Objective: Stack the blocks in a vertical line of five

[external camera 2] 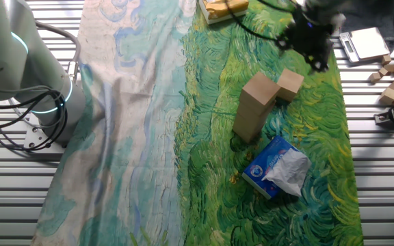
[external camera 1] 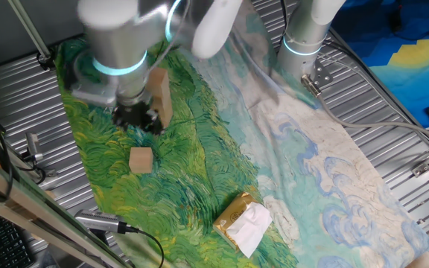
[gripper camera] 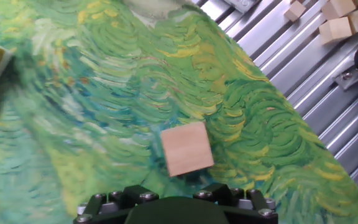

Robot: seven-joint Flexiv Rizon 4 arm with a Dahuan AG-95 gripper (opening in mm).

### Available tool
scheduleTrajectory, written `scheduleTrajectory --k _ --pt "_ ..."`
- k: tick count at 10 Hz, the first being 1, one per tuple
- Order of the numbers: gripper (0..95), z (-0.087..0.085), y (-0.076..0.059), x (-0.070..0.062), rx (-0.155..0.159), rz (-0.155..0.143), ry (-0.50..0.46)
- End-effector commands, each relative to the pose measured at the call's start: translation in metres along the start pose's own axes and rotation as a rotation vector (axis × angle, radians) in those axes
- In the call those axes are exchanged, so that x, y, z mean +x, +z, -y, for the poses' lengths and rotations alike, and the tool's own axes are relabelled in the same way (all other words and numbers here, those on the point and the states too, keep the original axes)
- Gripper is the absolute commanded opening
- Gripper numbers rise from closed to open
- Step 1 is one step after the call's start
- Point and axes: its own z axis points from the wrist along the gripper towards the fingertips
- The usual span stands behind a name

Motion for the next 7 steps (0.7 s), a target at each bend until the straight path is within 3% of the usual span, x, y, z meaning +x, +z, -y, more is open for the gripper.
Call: scheduleTrajectory --k 1,2,5,6,7 --pt "76.0 0.004 0.022 -0.006 0.011 0.004 -0.005" --pt "76.0 0.006 0.036 -0.012 0.014 0.000 -0.019" --pt "76.0 0.009 0.055 -0.017 0.018 -0.003 -0.055" --pt "95.0 0.009 0.059 -0.018 0.016 -0.001 -0.061" --pt "95.0 0.010 0.064 -0.019 0.017 -0.002 -0.068"
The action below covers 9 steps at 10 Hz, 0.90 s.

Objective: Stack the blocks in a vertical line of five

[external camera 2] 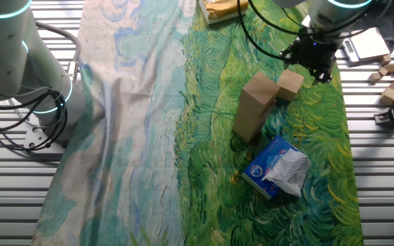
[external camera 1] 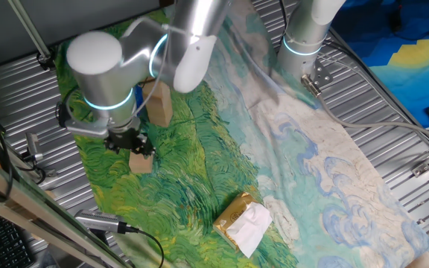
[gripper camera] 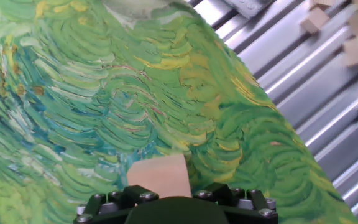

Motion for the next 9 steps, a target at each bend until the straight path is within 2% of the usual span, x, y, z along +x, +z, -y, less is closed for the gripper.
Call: scheduleTrajectory --k 1,3,9 --pt "95.0 0.000 0.003 0.002 0.001 0.001 -0.012" --pt "95.0 -0.001 0.004 0.004 0.002 0.000 -0.021" --pt "95.0 -0.010 0.020 0.010 0.005 0.012 -0.012"
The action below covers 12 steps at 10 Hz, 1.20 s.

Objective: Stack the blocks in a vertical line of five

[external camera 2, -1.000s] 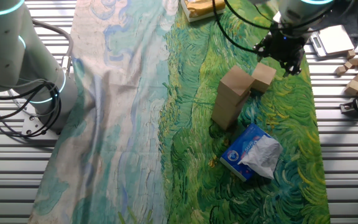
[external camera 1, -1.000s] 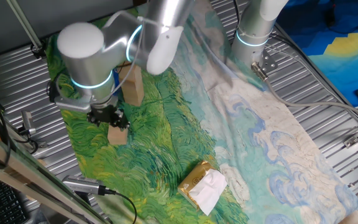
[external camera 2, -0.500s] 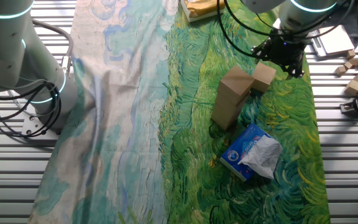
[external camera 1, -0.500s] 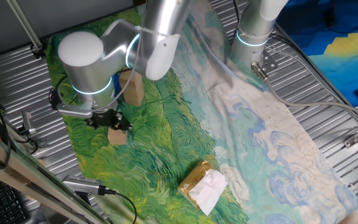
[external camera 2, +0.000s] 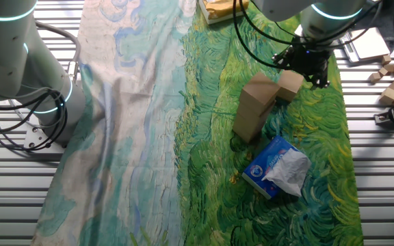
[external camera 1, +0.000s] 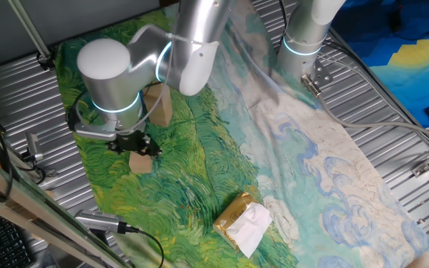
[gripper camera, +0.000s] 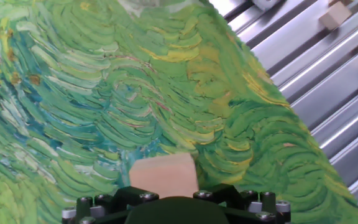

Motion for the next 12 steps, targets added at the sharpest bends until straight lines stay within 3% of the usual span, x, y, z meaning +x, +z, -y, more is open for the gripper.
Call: scheduleTrajectory --k 1,3,4,7,8,9,10,12 --pt "95.0 -0.001 0.005 0.000 0.012 0.005 -0.004" --pt "95.0 -0.004 0.010 0.000 0.018 0.009 -0.004" --pt "76.0 -0.005 0.012 0.000 0.021 0.010 -0.002" --pt "76.0 -0.008 0.019 -0.001 0.031 0.017 0.010" --pt "57.0 -0.008 0.019 -0.001 0.034 0.020 0.013" --pt "19.0 -0.008 0.019 -0.001 0.041 0.017 0.017" --pt "0.0 -0.008 0.019 -0.001 0.050 0.008 0.025" --pt "0.0 -0.008 0.019 -0.001 0.062 -0.010 0.021"
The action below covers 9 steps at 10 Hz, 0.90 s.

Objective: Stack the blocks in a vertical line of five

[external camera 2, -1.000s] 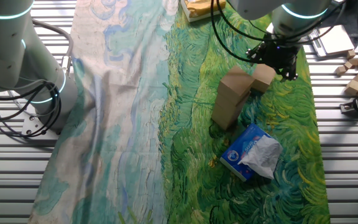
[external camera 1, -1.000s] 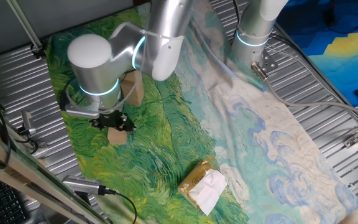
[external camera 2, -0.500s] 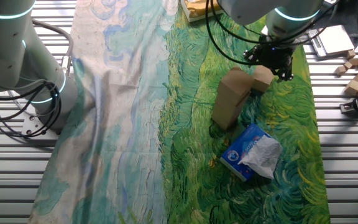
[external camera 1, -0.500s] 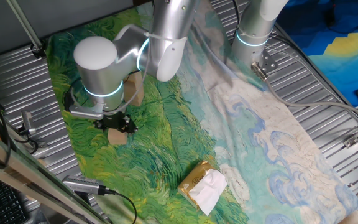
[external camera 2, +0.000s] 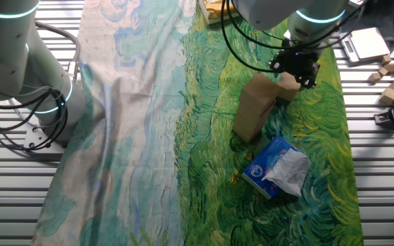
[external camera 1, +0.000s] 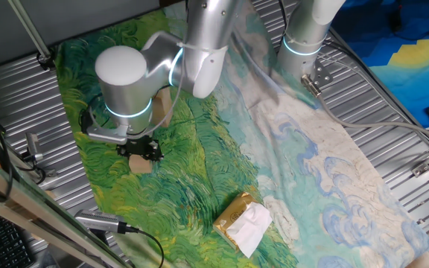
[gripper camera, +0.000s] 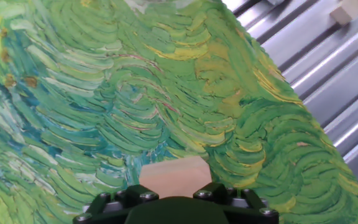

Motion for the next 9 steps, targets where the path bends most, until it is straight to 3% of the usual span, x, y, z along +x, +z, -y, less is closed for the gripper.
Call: scheduleTrajectory --k 1,4,6,9 --pt "0.0 0.000 0.000 0.000 -0.004 -0.006 -0.001" --pt "0.0 0.000 -0.002 0.000 -0.004 -0.008 0.007" --pt "0.0 0.001 -0.015 0.001 -0.002 -0.018 0.002" --pt "0.0 0.007 -0.065 0.010 -0.027 -0.036 0.014"
